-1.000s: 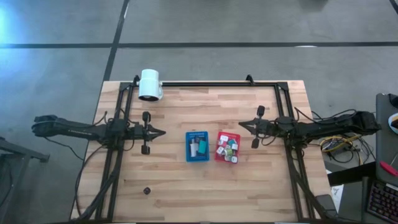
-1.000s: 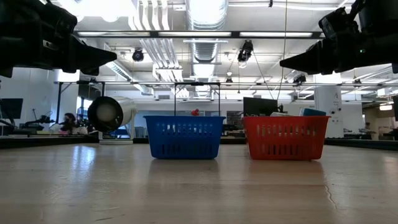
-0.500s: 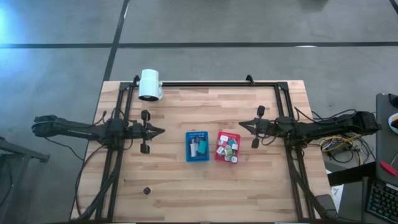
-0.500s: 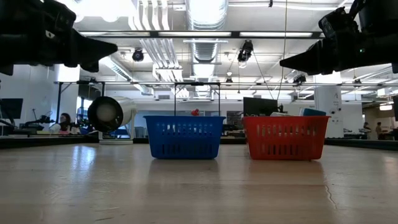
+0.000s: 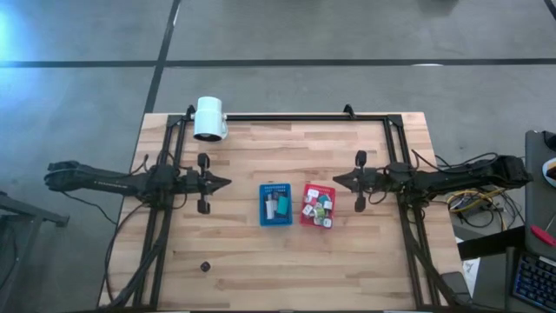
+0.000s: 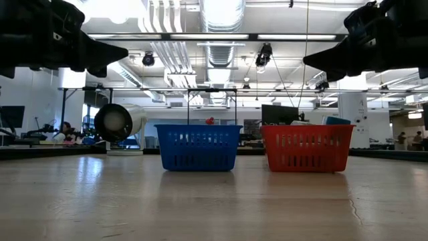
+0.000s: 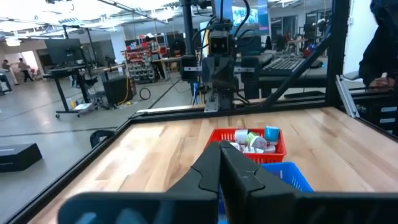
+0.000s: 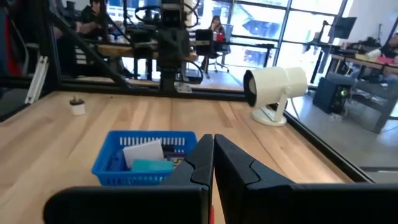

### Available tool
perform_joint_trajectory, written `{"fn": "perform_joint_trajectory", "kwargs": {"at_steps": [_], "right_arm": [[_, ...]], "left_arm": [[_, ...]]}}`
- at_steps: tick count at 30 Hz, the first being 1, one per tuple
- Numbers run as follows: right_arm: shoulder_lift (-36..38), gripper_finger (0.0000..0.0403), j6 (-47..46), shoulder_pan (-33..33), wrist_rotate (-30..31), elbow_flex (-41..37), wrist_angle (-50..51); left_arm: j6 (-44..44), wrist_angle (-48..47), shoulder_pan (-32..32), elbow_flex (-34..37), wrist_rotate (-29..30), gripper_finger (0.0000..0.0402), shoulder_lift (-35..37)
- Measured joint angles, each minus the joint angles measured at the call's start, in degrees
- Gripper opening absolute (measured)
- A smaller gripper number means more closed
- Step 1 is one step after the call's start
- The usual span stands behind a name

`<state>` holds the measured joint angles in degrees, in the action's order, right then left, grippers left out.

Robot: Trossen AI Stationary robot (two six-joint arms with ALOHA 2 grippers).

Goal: Sort adapters and digital timers
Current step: Put the white charger adaptor into the red bin

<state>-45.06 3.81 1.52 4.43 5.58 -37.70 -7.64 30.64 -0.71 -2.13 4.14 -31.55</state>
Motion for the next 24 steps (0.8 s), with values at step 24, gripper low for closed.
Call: {"fn": "perform_joint_trajectory", "kwargs": {"at_steps": [24], "right_arm": [[0.0,0.0008,-0.2,0.0,3.1,0.0,-1.2]], "left_arm": [[18.5,-60.8,-12.4,-40.1,6.8,0.0004,-15.0]]}}
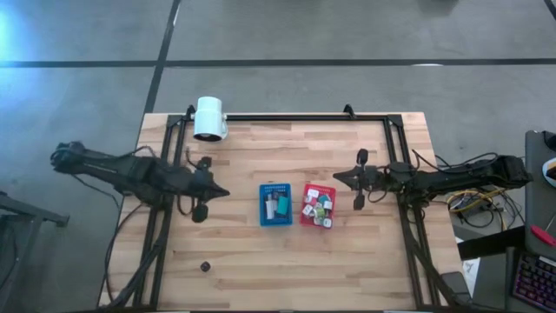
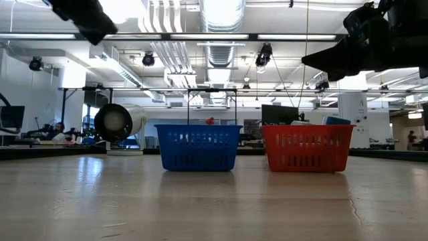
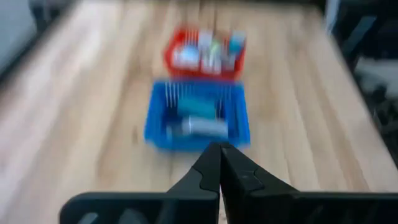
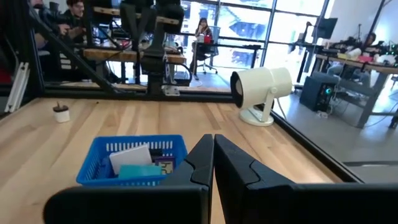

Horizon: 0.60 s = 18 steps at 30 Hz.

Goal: Sort adapters and digital timers
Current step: Put the white charger adaptor into the red bin

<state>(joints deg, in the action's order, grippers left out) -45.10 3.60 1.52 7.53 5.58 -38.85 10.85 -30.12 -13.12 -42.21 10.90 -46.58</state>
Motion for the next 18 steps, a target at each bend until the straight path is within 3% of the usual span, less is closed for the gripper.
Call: {"fn": "perform_joint_trajectory", "kwargs": {"at_steps": [4,8,13,18], "right_arm": [[0.0,0.0008,-0.9,0.0,0.0,0.0,0.1],[0.0,0.0008,-0.8,0.0,0.0,0.0,1.1],[0.0,0.0008,0.0,0.0,0.0,0.0,2.2],[0.0,0.0008,2.9,0.0,0.0,0.0,2.2]], "left_arm": [[11.1,-15.3,-5.4,-7.5,1.0,0.0004,-7.7],[23.9,-22.2,-10.8,-9.3,0.4,0.0005,-13.0],[30.5,-21.8,-18.9,-7.5,-2.0,0.0025,-17.3],[36.7,-17.7,-27.6,-7.0,-1.9,0.0084,-22.4]]}}
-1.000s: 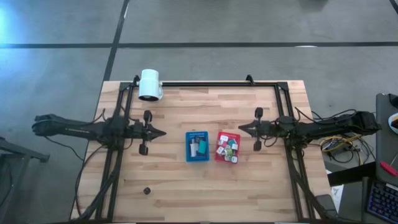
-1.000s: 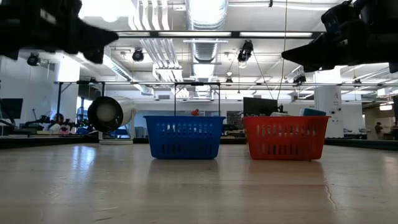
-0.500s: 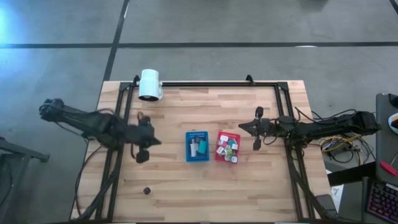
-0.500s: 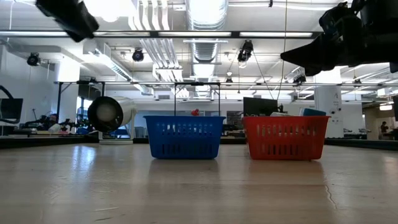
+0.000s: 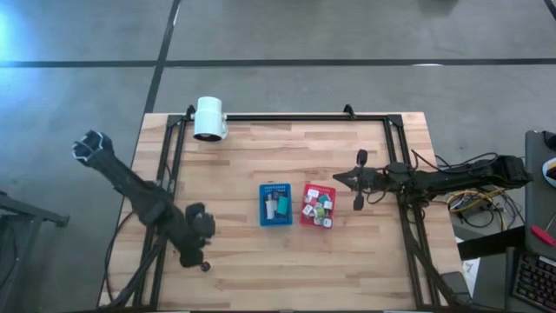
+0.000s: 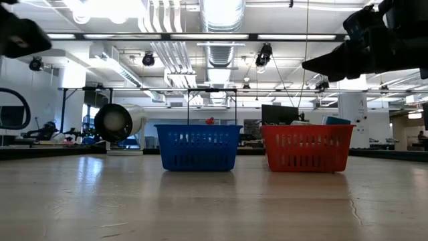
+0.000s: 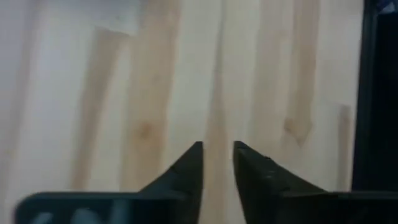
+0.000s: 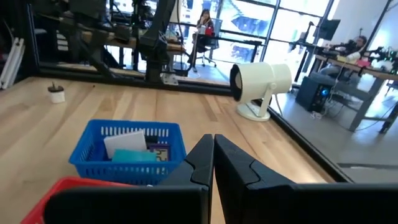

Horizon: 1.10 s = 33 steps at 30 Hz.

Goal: Sort adapters and digital timers
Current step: Put the white charger adaptor into the red bin

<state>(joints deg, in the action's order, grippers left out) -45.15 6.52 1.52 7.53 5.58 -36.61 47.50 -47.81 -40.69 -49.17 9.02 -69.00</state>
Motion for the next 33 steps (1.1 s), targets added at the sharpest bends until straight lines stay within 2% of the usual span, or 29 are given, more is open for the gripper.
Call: {"fn": "perform_joint_trajectory", "kwargs": {"at_steps": [7,11,15,21,27,33], "right_arm": [[0.0,0.0008,4.4,0.0,0.1,0.2,-0.2],[0.0,0.0008,6.1,0.0,0.1,0.4,-0.4],[0.0,0.0008,8.3,0.0,0.1,0.4,-0.5],[0.0,0.0008,11.6,0.0,0.1,0.4,-2.8],[0.0,0.0008,12.8,0.0,0.1,0.4,-3.7],[0.0,0.0008,13.2,0.0,0.1,0.4,-5.4]], "left_arm": [[9.3,6.3,-5.4,0.0,1.2,0.0208,-8.1],[5.9,10.5,-6.9,0.0,1.0,0.0274,-12.4],[5.9,12.3,-8.0,-1.4,-0.3,0.0317,-15.6],[12.1,11.5,-9.0,-3.0,-3.0,0.0338,-19.3],[22.3,9.9,-9.1,-2.3,-11.2,0.0336,-22.4],[26.4,10.8,-9.1,-2.1,-11.2,0.0335,-23.3]]}}
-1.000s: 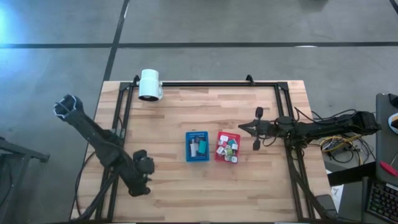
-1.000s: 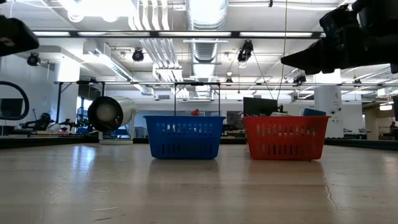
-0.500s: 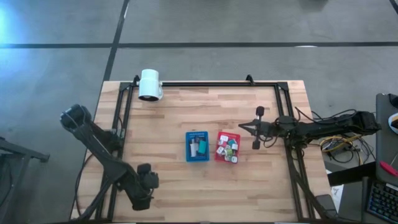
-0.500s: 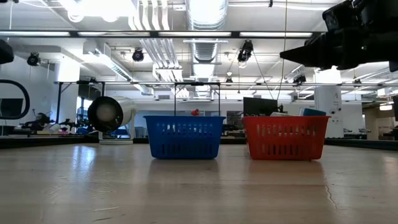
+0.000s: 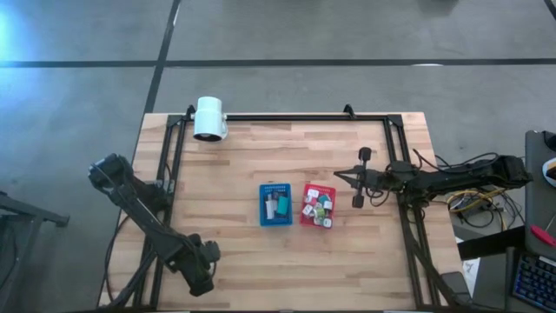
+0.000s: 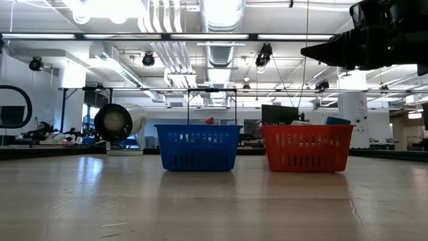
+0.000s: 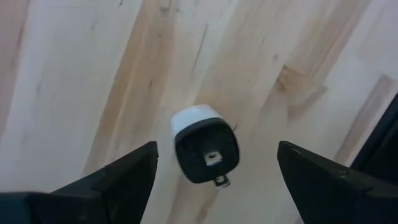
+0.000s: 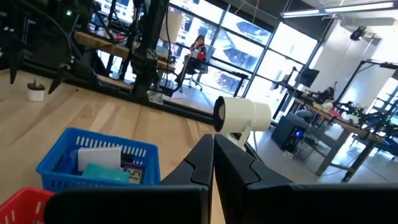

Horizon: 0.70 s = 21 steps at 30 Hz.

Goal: Sort adapters and digital timers
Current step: Put the white charger adaptor into the red bin

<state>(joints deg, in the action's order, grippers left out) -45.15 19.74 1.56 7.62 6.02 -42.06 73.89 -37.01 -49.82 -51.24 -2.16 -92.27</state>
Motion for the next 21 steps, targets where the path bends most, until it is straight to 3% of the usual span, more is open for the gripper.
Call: {"fn": "perform_joint_trajectory", "kwargs": {"at_steps": [14,21], "right_arm": [[0.0,0.0008,0.2,0.0,0.0,0.0,-0.2],[0.0,0.0008,0.4,0.0,0.0,0.0,-0.2]], "left_arm": [[7.8,-0.5,0.0,2.0,0.0,0.0332,-0.9],[7.5,-0.7,0.4,2.0,0.4,0.0289,-0.9]]}}
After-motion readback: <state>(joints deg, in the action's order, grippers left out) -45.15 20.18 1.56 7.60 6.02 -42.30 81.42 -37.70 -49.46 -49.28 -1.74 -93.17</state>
